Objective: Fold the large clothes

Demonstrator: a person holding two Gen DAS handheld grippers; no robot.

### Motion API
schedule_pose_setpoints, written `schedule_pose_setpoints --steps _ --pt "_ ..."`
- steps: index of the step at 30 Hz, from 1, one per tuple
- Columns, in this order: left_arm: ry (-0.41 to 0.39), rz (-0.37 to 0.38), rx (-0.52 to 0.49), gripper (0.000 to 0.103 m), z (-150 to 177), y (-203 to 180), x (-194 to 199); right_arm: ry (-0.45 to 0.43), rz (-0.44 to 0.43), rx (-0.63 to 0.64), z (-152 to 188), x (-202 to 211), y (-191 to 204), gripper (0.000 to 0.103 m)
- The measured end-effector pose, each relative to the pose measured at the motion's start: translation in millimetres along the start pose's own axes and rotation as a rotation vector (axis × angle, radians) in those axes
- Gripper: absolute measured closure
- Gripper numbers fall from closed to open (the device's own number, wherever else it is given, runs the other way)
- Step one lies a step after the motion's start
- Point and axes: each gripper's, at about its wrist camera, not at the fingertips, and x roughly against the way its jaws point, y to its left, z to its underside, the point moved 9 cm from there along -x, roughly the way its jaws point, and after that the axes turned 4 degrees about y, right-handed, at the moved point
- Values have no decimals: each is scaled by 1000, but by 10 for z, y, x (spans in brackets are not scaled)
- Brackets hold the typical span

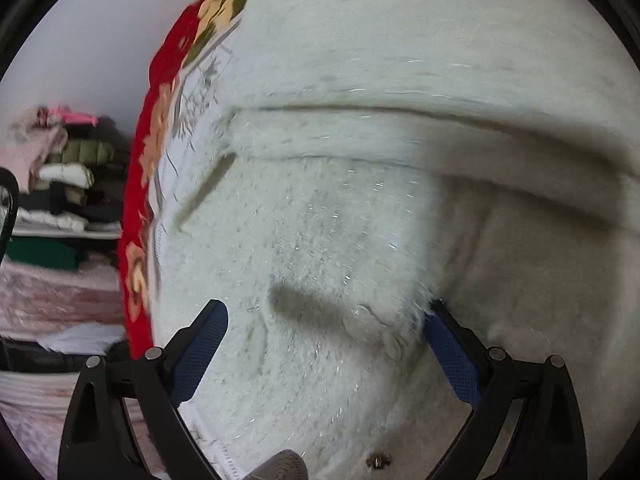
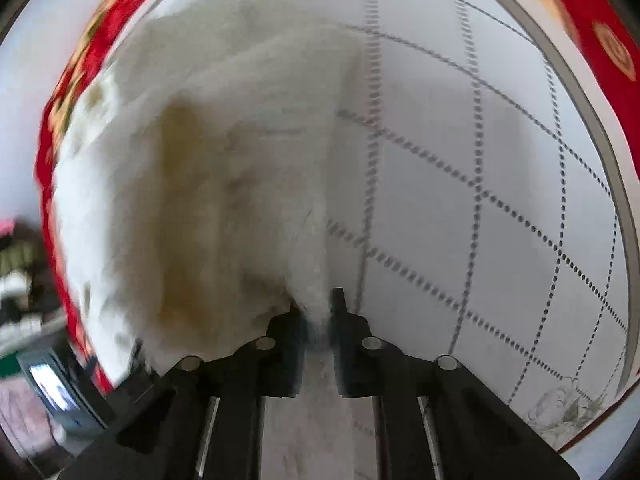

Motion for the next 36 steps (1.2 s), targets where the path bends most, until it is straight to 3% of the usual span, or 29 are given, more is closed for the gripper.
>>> schedule_pose_setpoints --steps 2,5,8,10,11,13,16,19,23,24,25,27,30,31,32,34,36 --pt "15 47 47 3 35 149 61 30 -29 -59 22 -38 -36 92" --pt "26 68 126 3 181 580 190 75 48 0 162 152 78 79" --pt "49 -11 207 3 468 1212 200 81 89 88 362 404 306 78" --pt "90 -62 245 3 728 1554 106 95 101 156 587 494 571 73" --pt "113 -84 259 3 861 1698 41 115 89 182 727 492 702 67" --pt "160 -123 271 3 1149 1911 -141 194 26 227 1063 291 1145 66" --pt "201 -141 271 3 1432 1999 -403 294 -24 273 1505 -208 1639 66" --pt "208 -125 258 3 1522 1907 -617 336 -23 312 1860 -679 2016 66" --pt "221 -84 232 3 1557 1672 -833 357 95 338 2113 -1194 2097 66" --pt "221 -77 223 5 1554 1623 -865 337 130 332 2113 -1269 2110 78" --pt "220 -77 213 5 1560 1578 -897 300 152 316 2089 -1307 2142 87" --pt "209 -74 220 5 1552 1590 -878 269 181 292 2112 -1316 2221 91" --pt "209 -34 242 5 1580 1613 -882 243 121 256 2210 -1203 2420 103" --pt "210 -23 249 5 1585 1620 -883 236 50 250 2229 -1111 2489 103" --pt "210 -15 251 5 1595 1626 -893 224 39 260 2232 -1064 2495 103" --pt "206 -19 240 5 1601 1634 -887 226 74 317 2272 -1066 2526 103" --pt "200 -27 226 5 1593 1646 -848 305 102 312 2318 -1225 2499 103"
